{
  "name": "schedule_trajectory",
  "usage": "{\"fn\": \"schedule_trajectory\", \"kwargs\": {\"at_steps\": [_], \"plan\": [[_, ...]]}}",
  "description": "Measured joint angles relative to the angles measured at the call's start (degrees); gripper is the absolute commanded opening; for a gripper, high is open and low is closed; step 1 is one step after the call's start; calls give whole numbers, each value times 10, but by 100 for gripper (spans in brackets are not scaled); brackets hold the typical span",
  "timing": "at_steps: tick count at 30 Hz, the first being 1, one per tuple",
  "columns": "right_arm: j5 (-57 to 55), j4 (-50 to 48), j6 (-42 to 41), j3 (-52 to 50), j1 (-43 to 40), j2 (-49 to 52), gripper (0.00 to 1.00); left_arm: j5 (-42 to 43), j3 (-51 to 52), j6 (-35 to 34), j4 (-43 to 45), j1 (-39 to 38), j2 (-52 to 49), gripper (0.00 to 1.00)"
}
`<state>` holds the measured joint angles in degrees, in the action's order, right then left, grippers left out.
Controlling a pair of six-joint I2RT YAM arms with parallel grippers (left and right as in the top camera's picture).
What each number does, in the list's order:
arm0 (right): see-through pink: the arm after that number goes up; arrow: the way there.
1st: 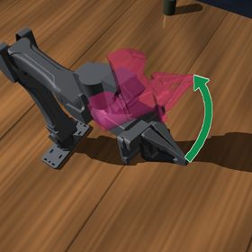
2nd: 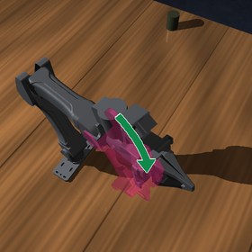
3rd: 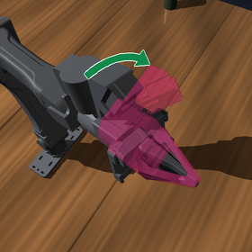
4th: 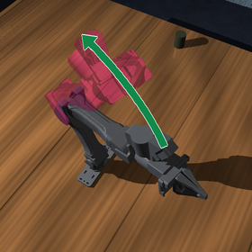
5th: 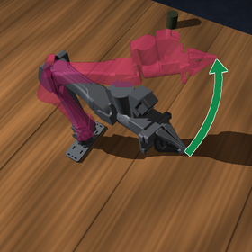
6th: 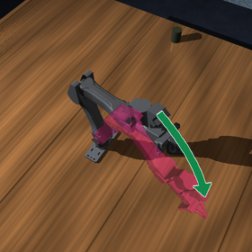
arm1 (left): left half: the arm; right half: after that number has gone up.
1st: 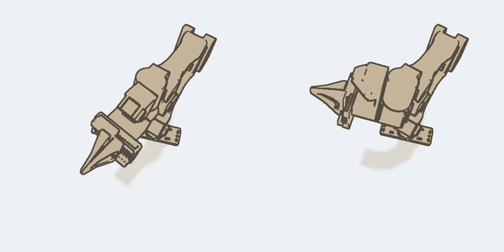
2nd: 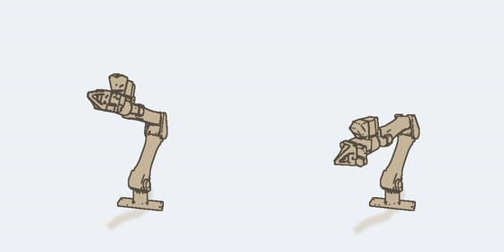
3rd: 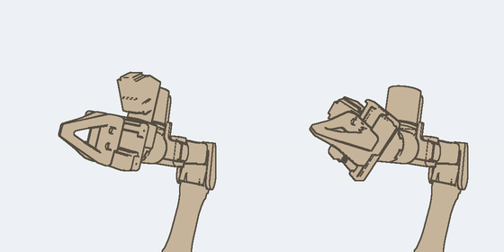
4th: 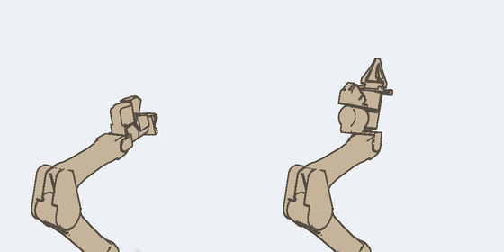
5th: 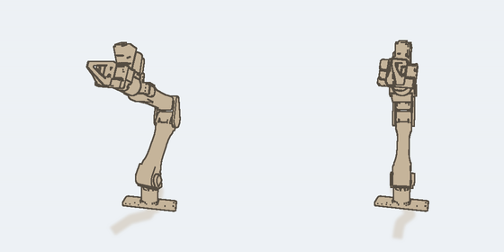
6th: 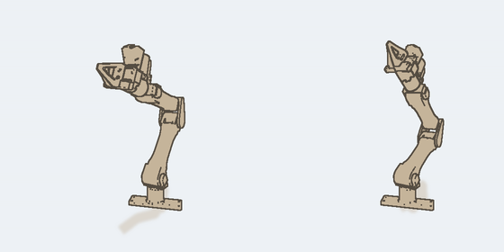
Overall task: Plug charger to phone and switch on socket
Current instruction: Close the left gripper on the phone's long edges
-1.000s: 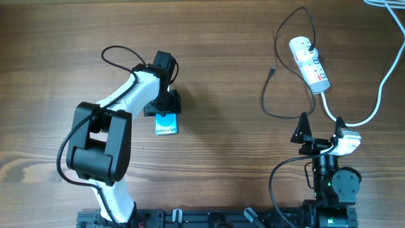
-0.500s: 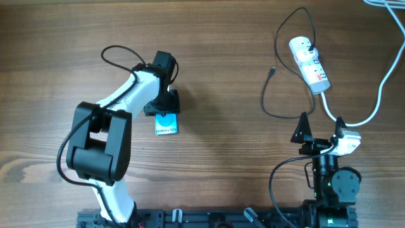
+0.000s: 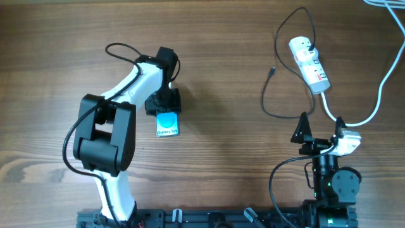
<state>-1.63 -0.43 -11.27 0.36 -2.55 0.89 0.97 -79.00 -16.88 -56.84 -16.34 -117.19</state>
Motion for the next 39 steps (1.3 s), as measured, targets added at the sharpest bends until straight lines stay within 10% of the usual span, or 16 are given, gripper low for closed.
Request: {"fn": "schedule_trajectory", "kwargs": {"at_steps": [30, 39], "plan": [[0, 0, 0, 0, 0, 0, 100, 21, -17, -11, 34, -10, -4, 57], [0, 0, 0, 0, 0, 0, 100, 21, 10, -16, 72, -19, 6, 98]]}}
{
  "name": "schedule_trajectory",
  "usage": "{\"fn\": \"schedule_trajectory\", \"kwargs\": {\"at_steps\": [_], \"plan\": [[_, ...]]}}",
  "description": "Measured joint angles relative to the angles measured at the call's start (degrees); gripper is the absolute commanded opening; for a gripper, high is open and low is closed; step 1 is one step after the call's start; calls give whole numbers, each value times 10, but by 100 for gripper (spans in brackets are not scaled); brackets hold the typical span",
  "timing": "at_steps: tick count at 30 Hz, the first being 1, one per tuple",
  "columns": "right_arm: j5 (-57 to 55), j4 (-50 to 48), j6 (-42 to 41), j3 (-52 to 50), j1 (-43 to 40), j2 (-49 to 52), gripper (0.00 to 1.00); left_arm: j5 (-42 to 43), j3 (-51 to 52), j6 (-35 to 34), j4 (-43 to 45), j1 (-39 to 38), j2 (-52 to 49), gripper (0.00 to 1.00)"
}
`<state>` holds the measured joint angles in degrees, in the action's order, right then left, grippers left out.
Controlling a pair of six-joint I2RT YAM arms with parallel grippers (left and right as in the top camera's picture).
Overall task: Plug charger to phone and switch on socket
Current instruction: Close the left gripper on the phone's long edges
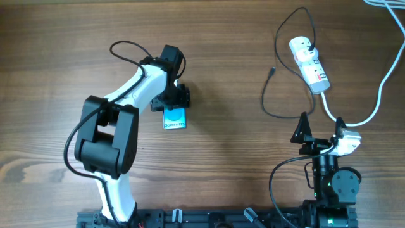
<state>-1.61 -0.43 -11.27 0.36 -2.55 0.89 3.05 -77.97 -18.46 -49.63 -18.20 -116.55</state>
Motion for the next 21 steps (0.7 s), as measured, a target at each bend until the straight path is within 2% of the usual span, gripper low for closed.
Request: {"fn": "schedule_trajectory", "kwargs": {"at_steps": [6, 11, 14, 17, 21], "plan": [[0, 0, 0, 0, 0, 0, 100, -5, 2, -4, 2, -5, 1, 99], [0, 0, 0, 0, 0, 0, 100, -23, 35, -2, 29, -5, 19, 79], [0, 0, 0, 0, 0, 0, 100, -33, 45, -3, 37, -5, 25, 59], [0, 0, 0, 0, 0, 0, 100, -36, 47, -1, 37, -5, 27, 48], [0, 0, 0, 0, 0, 0, 100, -33, 48, -1, 38, -5, 28, 47]]}}
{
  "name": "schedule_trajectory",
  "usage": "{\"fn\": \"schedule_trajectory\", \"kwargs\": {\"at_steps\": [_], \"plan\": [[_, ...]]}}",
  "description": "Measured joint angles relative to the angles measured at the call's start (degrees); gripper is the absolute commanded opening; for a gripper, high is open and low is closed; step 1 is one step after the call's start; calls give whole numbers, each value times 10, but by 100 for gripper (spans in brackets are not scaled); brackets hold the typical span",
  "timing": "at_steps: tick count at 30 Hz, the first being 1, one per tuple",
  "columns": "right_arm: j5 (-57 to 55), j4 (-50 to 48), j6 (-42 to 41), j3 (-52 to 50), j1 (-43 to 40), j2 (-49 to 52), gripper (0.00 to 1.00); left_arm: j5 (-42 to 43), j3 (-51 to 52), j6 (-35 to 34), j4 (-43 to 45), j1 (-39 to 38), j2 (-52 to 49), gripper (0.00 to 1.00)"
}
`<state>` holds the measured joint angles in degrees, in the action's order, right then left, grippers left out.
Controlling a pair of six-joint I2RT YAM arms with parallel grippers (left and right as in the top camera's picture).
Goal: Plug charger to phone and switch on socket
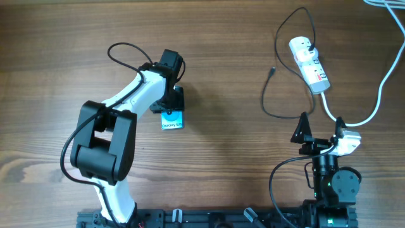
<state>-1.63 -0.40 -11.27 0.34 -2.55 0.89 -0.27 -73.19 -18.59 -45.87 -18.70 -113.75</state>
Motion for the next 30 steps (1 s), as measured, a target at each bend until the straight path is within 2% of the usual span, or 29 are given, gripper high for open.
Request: {"fn": "schedule_trajectory", "kwargs": {"at_steps": [7, 17, 23, 30], "plan": [[0, 0, 0, 0, 0, 0, 100, 4, -9, -5, -17, 0, -3, 43], [0, 0, 0, 0, 0, 0, 100, 26, -88, -8, -137, 1, -39, 41], [0, 0, 0, 0, 0, 0, 100, 34, -135, -9, -165, 1, -40, 41], [0, -1, 0, 0, 0, 0, 100, 103, -181, -18, -173, 1, -40, 41]]}}
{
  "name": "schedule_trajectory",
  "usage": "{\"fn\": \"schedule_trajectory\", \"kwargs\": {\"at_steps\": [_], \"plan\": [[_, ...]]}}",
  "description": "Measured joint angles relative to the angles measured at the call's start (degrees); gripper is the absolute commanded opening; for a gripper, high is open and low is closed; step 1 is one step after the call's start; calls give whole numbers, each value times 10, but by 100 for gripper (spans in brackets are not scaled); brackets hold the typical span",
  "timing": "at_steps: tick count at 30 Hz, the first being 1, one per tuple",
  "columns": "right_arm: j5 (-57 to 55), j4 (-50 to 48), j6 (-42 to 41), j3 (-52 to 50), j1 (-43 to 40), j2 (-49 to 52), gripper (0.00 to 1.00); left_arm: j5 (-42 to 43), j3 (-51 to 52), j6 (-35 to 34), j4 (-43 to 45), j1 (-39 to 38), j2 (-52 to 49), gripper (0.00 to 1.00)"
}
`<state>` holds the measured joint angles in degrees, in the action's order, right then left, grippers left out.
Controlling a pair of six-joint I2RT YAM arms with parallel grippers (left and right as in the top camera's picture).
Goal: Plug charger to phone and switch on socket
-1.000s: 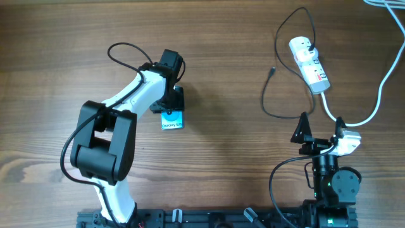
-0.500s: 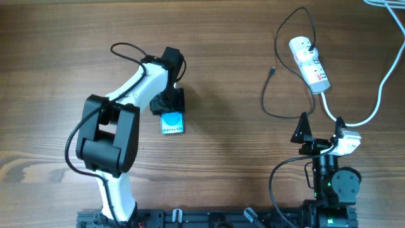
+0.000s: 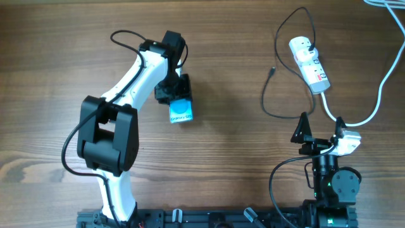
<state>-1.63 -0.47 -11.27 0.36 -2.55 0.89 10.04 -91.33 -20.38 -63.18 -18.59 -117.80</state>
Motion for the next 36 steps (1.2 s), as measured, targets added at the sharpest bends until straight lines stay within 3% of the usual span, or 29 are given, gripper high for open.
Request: {"fn": "schedule_trajectory", "kwargs": {"at_steps": [4, 9, 12, 16, 19, 24, 29, 36], "plan": [[14, 1, -71, 0, 0, 0, 100, 52, -36, -16, -3, 0, 0, 42], [44, 4, -374, 0, 0, 0, 100, 108, -92, -66, -1, 0, 0, 42], [50, 5, -489, 0, 0, 0, 100, 148, -108, -100, 17, 0, 0, 40], [43, 5, -572, 0, 0, 0, 100, 225, -112, -145, 53, 0, -1, 42], [65, 3, -579, 0, 0, 0, 100, 273, -112, -174, 83, 0, -1, 42], [170, -52, -468, 0, 0, 18, 100, 352, -112, -220, 117, 0, -1, 42], [245, -113, -409, 0, 7, 76, 99, 372, -112, -249, 122, 0, -1, 42], [285, -230, -342, 30, 106, 307, 100, 379, -112, -279, 155, -15, -1, 44]]}}
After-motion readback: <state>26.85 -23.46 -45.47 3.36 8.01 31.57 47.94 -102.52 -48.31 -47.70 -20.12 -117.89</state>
